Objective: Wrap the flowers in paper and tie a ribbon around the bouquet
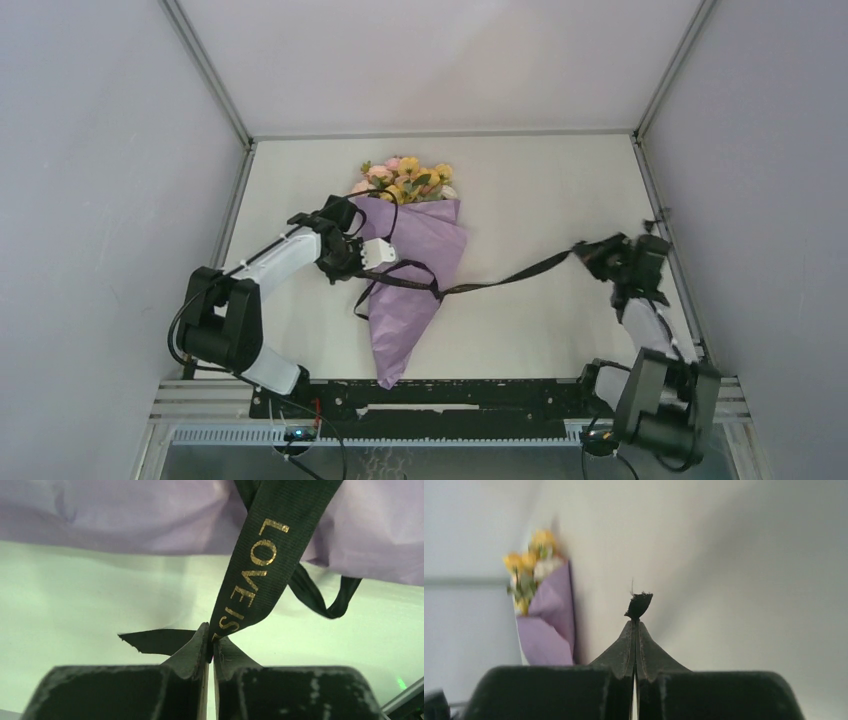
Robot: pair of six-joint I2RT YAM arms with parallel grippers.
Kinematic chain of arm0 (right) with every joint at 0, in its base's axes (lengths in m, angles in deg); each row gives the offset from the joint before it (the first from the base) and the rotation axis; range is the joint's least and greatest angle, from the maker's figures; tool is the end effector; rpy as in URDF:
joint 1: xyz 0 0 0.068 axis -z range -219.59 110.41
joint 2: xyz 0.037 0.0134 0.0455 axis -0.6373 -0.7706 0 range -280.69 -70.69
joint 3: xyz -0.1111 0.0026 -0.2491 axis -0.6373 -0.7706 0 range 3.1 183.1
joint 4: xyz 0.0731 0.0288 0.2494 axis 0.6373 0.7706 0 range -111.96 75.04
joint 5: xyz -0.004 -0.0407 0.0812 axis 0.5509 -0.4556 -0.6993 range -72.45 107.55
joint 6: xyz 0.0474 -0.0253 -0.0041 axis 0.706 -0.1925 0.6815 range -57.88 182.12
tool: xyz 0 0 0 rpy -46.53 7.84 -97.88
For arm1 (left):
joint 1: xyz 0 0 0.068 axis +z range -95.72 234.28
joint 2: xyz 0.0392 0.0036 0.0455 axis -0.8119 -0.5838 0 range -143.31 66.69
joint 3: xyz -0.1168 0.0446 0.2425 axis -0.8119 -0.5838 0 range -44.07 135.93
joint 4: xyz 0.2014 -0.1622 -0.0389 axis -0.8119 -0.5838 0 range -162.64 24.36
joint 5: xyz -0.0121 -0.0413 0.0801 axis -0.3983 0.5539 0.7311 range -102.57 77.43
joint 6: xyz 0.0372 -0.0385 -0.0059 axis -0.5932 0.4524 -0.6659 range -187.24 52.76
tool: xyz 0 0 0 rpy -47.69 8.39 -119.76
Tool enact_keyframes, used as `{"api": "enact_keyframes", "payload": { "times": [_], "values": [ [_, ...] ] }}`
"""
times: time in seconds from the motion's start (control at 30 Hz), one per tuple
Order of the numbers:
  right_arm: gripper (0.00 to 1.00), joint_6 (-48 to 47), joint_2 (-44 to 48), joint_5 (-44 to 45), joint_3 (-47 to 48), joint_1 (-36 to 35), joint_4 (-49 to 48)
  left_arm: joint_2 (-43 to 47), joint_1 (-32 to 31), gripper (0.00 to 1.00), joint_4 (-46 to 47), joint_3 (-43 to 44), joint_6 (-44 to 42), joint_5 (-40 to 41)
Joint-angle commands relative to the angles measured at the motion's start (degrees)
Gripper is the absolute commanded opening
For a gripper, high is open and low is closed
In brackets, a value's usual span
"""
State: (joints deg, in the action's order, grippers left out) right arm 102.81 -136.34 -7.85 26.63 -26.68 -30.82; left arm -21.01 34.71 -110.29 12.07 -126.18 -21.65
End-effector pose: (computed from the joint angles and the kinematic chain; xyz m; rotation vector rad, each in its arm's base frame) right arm 0.2196 -0.0347 0.1758 0.7420 2.0540 0.7553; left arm 0.2579 -0.0976 0.1942 1.8313 2.1976 -0.0976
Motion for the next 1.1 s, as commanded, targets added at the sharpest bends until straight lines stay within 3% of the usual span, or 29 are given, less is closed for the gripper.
{"api": "enact_keyframes", "payload": {
  "times": [0.0, 0.17, 0.27, 0.43, 0.53, 0.67, 0.7, 0.8, 0.87, 0.97, 1.07],
  "values": [
    [0.00, -5.40, 11.16, -8.57, -1.27, 18.02, 5.47, 2.88, 2.81, 0.06, -3.20, -0.55, -2.09, 0.94],
    [0.00, -8.58, 16.46, -20.15, -1.09, 41.09, 12.13, 2.94, 8.87, 0.00, -1.62, -1.47, -3.62, 3.29],
    [0.00, -7.69, 15.93, -25.81, -0.85, 50.76, 12.83, 0.92, 13.20, 0.00, -0.75, -0.88, -3.88, 5.05],
    [0.00, -5.63, 15.12, -26.80, 0.00, 52.89, 11.11, -1.77, 18.67, 0.00, 2.83, -1.97, -4.61, 8.49],
    [0.00, -5.59, 18.13, -25.51, 0.76, 50.78, 11.85, -2.10, 18.71, 0.00, 2.43, -3.03, -3.72, 8.64],
    [0.00, -5.74, 28.25, -19.28, 3.95, 37.04, 13.29, 2.85, 15.99, 0.05, -1.97, -4.57, -2.94, 2.51],
    [0.00, -4.92, 30.44, -17.42, 4.88, 32.61, 12.77, 3.97, 15.75, 0.13, -1.76, -5.23, -3.40, 1.20],
    [0.00, -1.44, 34.23, -11.80, 8.69, 18.60, 10.04, 5.20, 15.70, 0.47, -4.26, -4.23, -4.03, -1.10],
    [0.00, -1.52, 34.42, -7.30, 13.75, 8.26, 10.58, 6.74, 15.68, 0.55, -10.60, 0.03, -4.72, -7.36],
    [0.00, -2.08, 32.89, 0.19, 19.79, -7.94, 9.48, 10.77, 13.97, 0.65, -19.09, 9.76, -3.36, -24.13],
    [0.00, -3.80, 28.65, 5.74, 25.50, -24.80, 4.15, 14.25, 4.87, 0.80, -16.50, 16.12, 3.78, -33.23]
  ]
}}
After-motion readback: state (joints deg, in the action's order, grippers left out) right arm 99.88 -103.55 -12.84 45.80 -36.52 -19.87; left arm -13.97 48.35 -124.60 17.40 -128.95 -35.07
